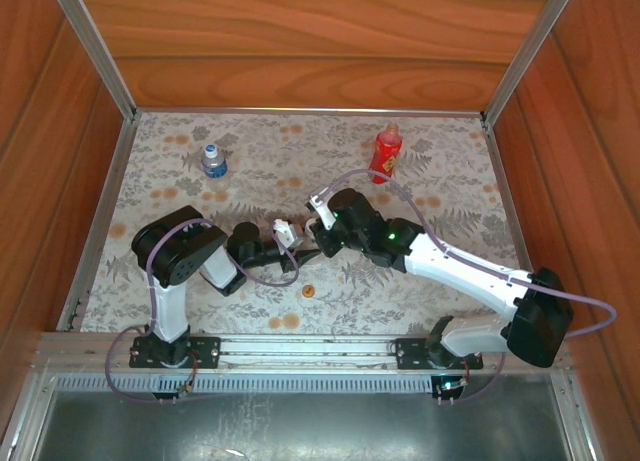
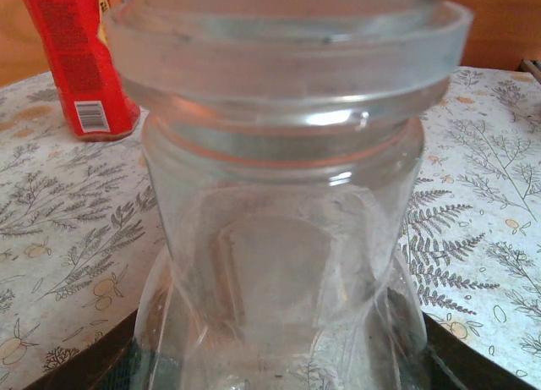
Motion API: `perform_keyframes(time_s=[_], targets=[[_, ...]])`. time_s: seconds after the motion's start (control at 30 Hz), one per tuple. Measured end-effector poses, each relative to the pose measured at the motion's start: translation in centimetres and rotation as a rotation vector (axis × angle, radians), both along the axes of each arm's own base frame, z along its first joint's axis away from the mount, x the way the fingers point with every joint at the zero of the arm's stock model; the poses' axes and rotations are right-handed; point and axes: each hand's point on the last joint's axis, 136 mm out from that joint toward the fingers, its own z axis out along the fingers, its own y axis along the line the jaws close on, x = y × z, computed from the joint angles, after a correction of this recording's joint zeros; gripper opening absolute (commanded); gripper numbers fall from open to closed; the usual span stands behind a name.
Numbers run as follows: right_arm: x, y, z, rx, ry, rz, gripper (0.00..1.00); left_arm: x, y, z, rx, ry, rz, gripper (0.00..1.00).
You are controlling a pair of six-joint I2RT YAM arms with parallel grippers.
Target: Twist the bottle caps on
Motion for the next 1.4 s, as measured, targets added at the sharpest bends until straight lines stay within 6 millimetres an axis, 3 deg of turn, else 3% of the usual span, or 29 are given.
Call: perform_keyframes(time_s=[0.23,0.53,0.73,0.87,1.1,1.4], targets=[[0.0,0.1,0.0,-0.017,0.007,0.009,0.28,0.0,0.0,0.0,0.0,0.0,-0.001,0.51],[-0.1,-0.2,1.0,0.053,0.066,0.001,0.46,-0.2,-0.1,0.0,-0.001,0.001,-0.011,0.51],[2.2,-1.3,2.7,0.129,0.127,-0.071,0.39,-0.3,-0.1,0.0,-0.002,0.002,-0.017,0.51],[3.1,-1.4,2.6,0.142,0.184,-0.078,0.37,-0.3,-0.1,0.0,-0.002,0.002,-0.017,0.51],[2.4,-0.6,0.6,0.125,0.289,-0.032,0.36,-0.3,-0.1,0.0,-0.002,0.002,-0.017,0.51],[1.8,-0.4,-0.4,0.117,0.34,-0.005,0.31,-0.1,0.0,0.0,-0.002,0.003,-0.012,0.51]])
